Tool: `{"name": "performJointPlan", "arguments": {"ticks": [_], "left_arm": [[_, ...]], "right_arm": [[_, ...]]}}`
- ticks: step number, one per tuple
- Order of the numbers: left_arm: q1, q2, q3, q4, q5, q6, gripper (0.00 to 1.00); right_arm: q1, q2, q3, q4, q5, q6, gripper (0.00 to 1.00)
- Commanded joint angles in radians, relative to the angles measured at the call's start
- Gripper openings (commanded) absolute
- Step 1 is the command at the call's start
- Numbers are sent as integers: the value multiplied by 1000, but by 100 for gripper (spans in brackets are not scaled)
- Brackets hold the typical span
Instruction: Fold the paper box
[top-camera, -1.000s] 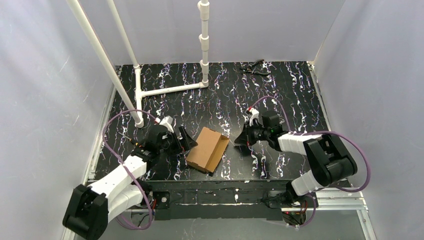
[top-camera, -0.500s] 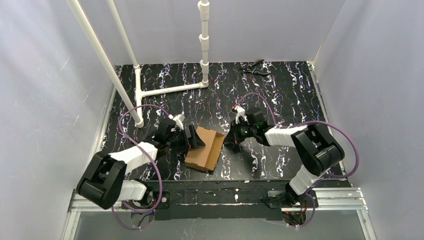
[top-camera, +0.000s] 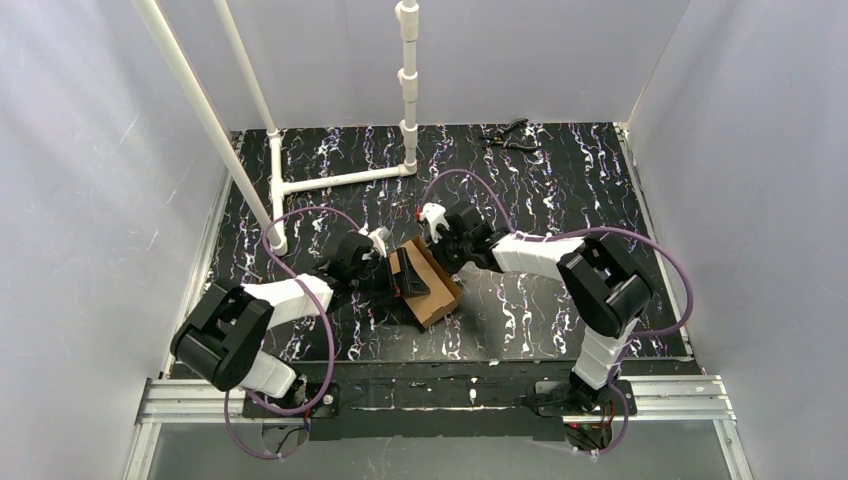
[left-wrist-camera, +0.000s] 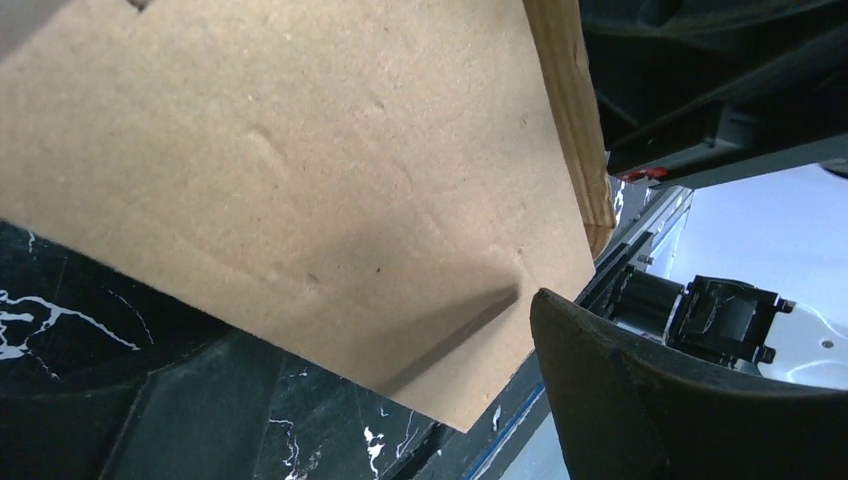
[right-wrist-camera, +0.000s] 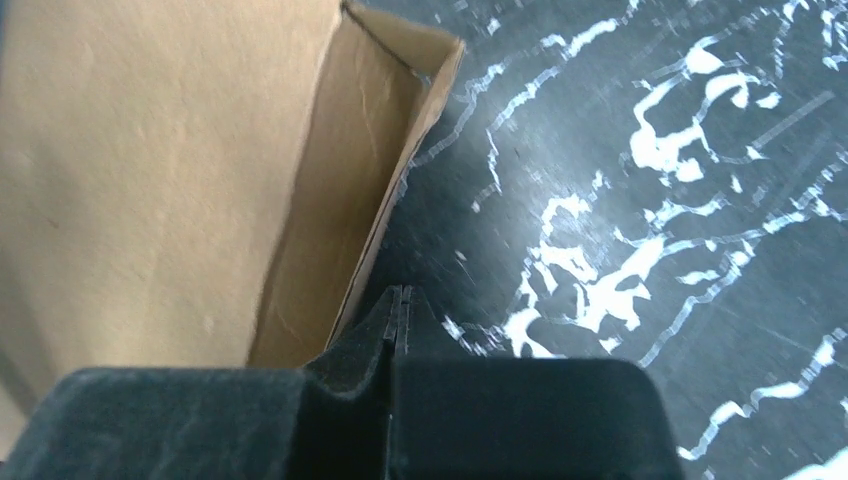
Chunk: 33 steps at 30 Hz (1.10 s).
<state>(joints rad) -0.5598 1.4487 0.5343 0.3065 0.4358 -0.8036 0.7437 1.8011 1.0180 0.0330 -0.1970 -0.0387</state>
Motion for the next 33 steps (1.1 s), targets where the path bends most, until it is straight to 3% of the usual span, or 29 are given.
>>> {"name": "performJointPlan", "arguments": {"ticks": [1, 5, 7, 11, 17, 20, 23, 28, 33], "left_arm": [[-4, -62, -21, -6, -114, -19, 89], [7, -162, -82, -17, -131, -47, 92], [23, -222, -115, -24, -148, -68, 98], [74, -323, -158, -41, -191, -114, 98], [140, -232, -57, -106, -253, -153, 96], [141, -102, 39, -130, -226, -146, 90], [141, 17, 111, -137, -174, -143, 76], [134, 131, 174, -136, -110, -138, 57], [123, 152, 200, -136, -79, -122, 54]], "right_arm": [[-5, -92, -65, -65, 117, -142, 1], [-94, -130, -115, -42, 107, -154, 10], [-124, -123, -94, -42, 78, -151, 14], [-160, -44, -19, -42, -1, -116, 16], [-161, 134, 148, -12, -61, -26, 13], [-152, 210, 252, -57, -100, 2, 10], [-104, 241, 312, -131, -138, -11, 7], [55, 168, 253, -139, -98, -66, 5], [96, 132, 222, -127, 77, -109, 5]]}}
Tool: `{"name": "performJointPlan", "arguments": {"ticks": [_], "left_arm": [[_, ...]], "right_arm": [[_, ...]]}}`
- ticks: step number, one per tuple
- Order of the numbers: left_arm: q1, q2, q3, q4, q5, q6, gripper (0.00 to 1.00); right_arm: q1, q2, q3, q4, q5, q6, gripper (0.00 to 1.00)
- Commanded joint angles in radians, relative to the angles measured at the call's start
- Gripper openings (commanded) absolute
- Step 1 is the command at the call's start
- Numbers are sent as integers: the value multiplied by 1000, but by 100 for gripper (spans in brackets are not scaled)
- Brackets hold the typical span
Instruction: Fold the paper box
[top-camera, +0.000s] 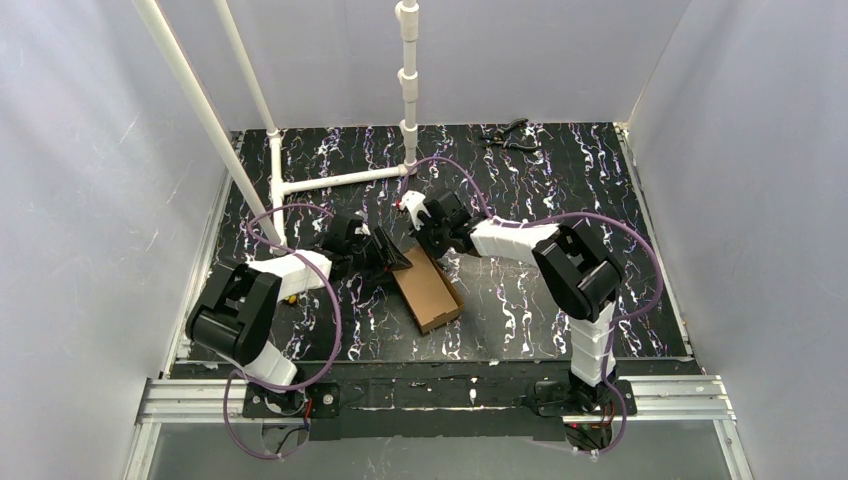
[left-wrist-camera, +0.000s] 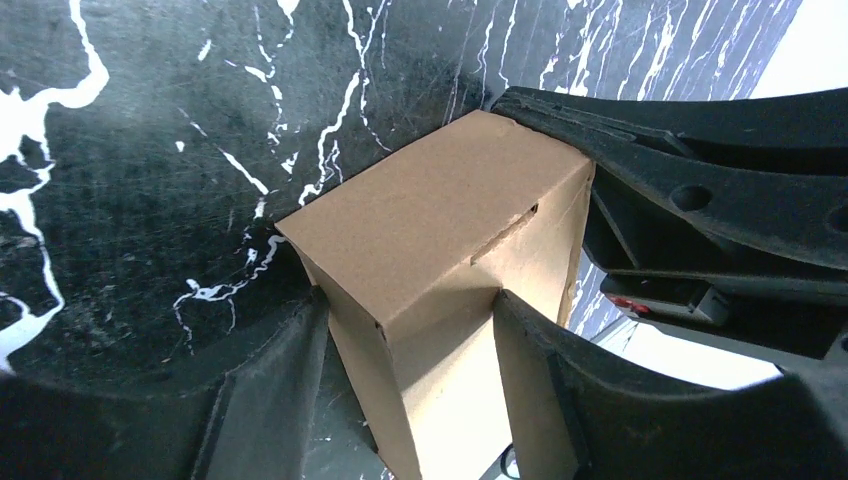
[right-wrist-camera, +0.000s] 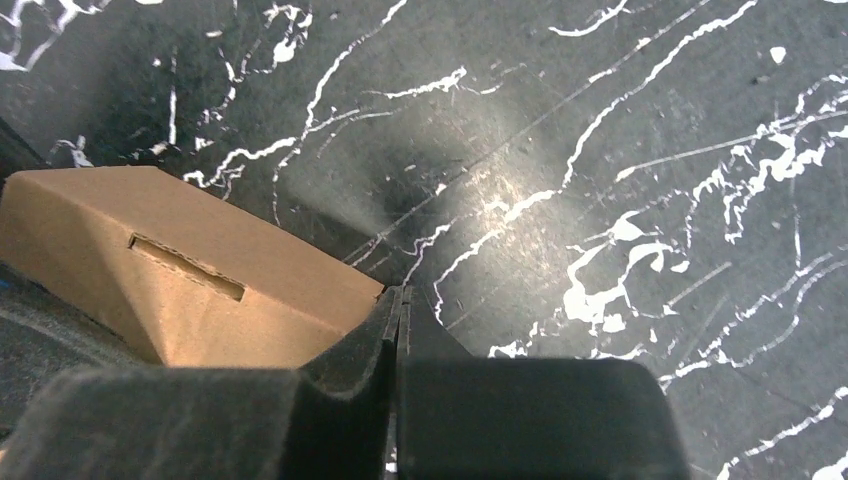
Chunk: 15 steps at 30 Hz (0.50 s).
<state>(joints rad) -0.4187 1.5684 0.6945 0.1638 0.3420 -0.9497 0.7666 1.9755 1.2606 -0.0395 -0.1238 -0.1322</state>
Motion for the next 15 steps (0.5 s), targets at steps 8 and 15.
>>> {"name": "performJointPlan", "arguments": {"ticks": [8, 15], "left_arm": [[7, -166, -78, 4, -12, 26, 67], [9, -513, -250, -19, -8, 25, 97]], "right_arm": [[-154, -171, -87, -78, 2, -32, 18], [-266, -450, -352, -99, -245, -105, 30]]}}
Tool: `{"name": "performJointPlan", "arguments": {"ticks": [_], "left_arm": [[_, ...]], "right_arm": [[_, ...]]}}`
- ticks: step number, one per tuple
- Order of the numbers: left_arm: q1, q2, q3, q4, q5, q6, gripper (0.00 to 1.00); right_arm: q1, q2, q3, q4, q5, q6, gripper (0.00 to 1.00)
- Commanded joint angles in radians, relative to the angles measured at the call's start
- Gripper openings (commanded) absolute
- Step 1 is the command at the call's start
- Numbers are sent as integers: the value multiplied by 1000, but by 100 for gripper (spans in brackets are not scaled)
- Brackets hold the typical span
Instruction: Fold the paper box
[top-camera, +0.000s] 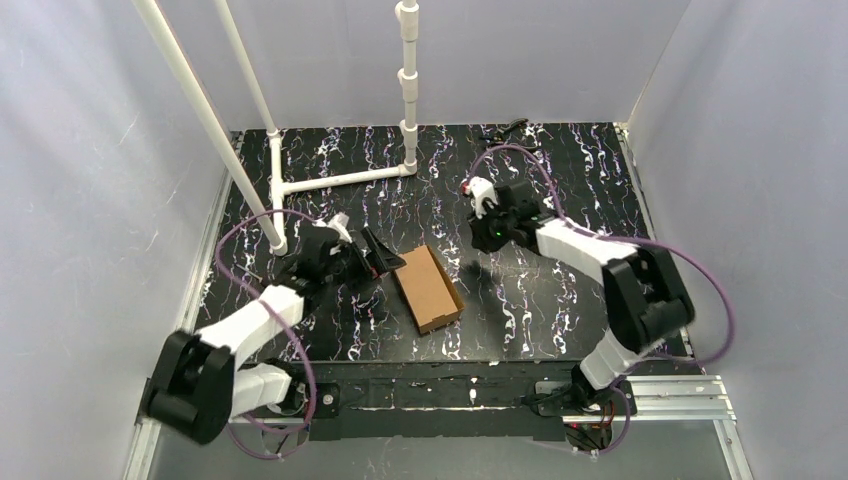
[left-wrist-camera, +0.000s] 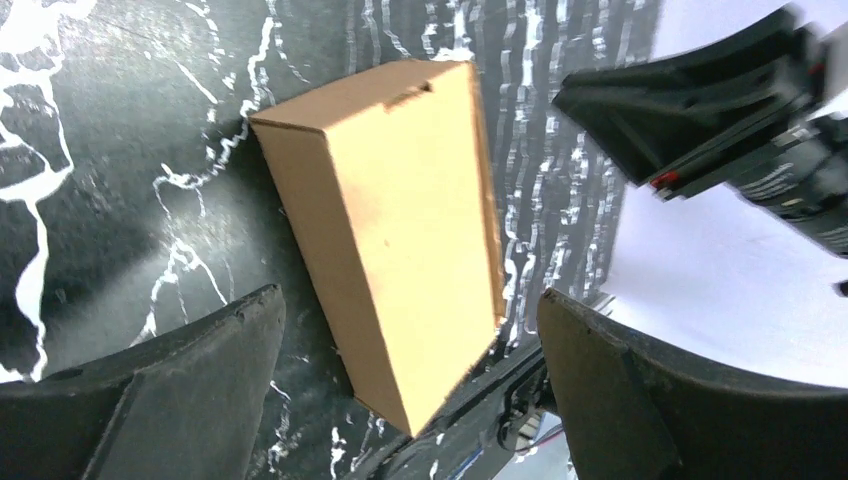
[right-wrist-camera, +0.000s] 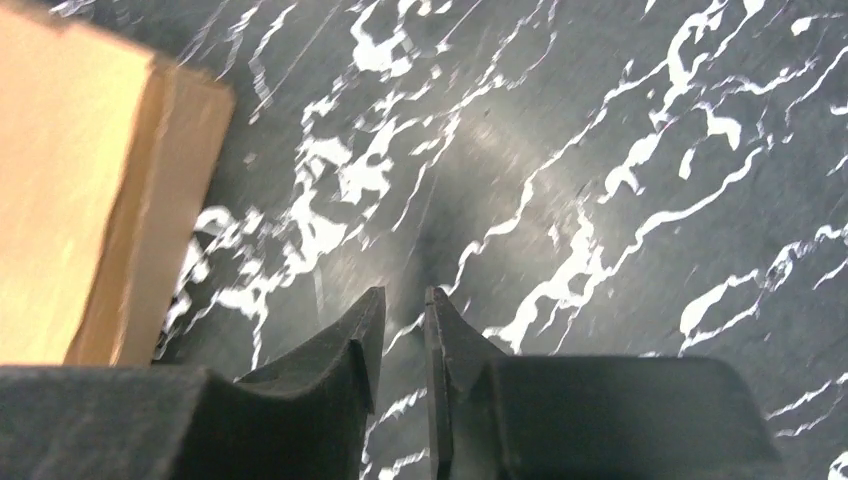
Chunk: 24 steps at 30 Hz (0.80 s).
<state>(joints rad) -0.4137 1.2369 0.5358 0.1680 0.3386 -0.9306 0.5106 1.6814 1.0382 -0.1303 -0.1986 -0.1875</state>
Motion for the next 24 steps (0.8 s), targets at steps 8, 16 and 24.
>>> {"name": "performJointPlan", "arguments": {"ticks": [8, 16, 24], "left_arm": [[-6, -585, -397, 31, 45, -196, 98], [-58, -708, -441, 16, 6, -238, 98], [-174, -538, -346, -9, -119, -173, 98]], "right_arm": [[-51, -468, -442, 113, -409, -104, 57], [-84, -422, -433, 154, -398, -33, 52], [-86, -399, -404, 132, -441, -26, 52]]}}
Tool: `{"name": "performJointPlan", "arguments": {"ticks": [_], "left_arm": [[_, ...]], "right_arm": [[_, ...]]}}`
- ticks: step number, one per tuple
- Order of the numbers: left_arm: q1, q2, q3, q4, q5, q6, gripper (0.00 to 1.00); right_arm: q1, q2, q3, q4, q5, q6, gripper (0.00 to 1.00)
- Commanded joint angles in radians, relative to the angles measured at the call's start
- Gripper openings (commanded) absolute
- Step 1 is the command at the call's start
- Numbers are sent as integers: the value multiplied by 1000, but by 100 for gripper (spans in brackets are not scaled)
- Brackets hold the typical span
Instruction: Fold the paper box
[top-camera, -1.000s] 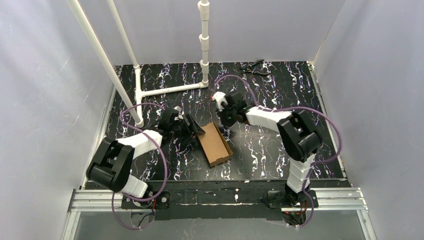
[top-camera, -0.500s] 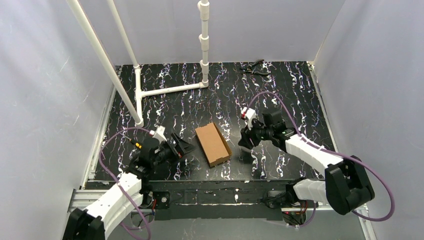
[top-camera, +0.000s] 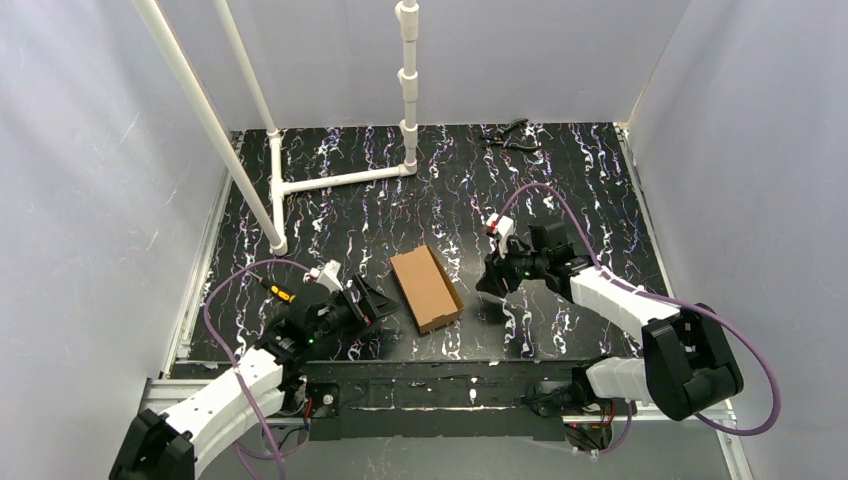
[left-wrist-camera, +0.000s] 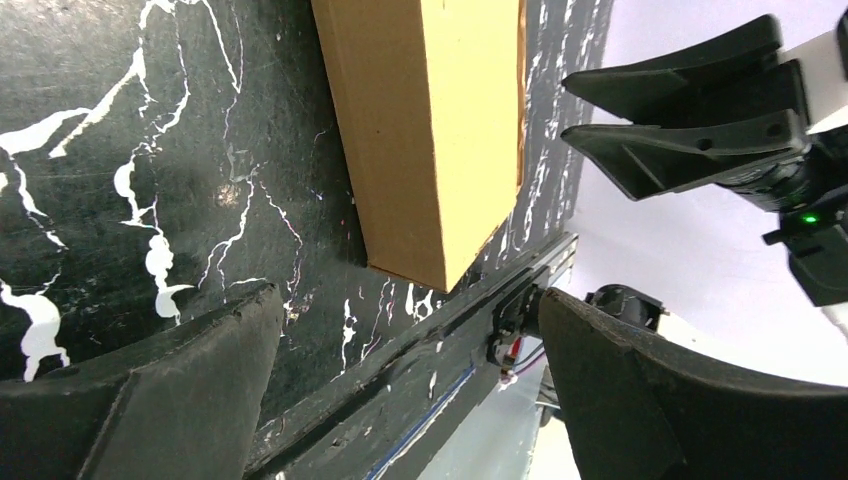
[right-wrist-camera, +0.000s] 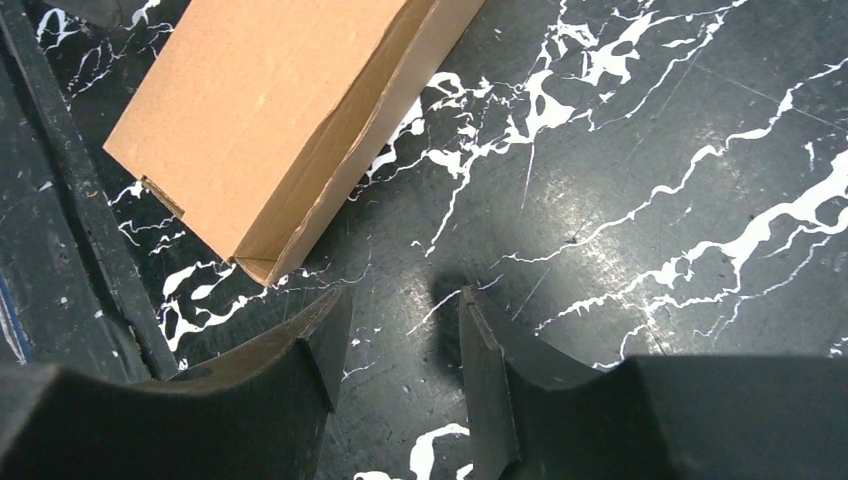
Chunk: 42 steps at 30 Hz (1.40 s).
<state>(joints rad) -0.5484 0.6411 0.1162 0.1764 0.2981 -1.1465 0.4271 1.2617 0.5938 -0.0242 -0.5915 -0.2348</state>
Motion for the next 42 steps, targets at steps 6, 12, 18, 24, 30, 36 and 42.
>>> {"name": "performJointPlan", "arguments": {"ticks": [6, 12, 18, 24, 30, 36, 42], "left_arm": [[-58, 74, 85, -44, -136, 58, 98], [-58, 12, 4, 7, -163, -21, 98], [-58, 28, -1, 7, -133, -5, 95], [-68, 181, 90, 8, -99, 22, 82], [-117, 366, 213, 10, -148, 20, 70], [-206, 631, 377, 35, -158, 34, 38], [-252, 773, 474, 55, -160, 34, 29]], "right_arm": [[-2, 74, 36, 15, -69, 112, 50], [-2, 133, 42, 15, -64, 193, 47], [22, 146, 28, 35, -26, 228, 40], [67, 180, 33, 53, 40, 267, 28], [161, 177, 41, 54, 100, 272, 14], [289, 151, 67, 52, 191, 247, 10], [342, 150, 81, 52, 181, 238, 9]]}}
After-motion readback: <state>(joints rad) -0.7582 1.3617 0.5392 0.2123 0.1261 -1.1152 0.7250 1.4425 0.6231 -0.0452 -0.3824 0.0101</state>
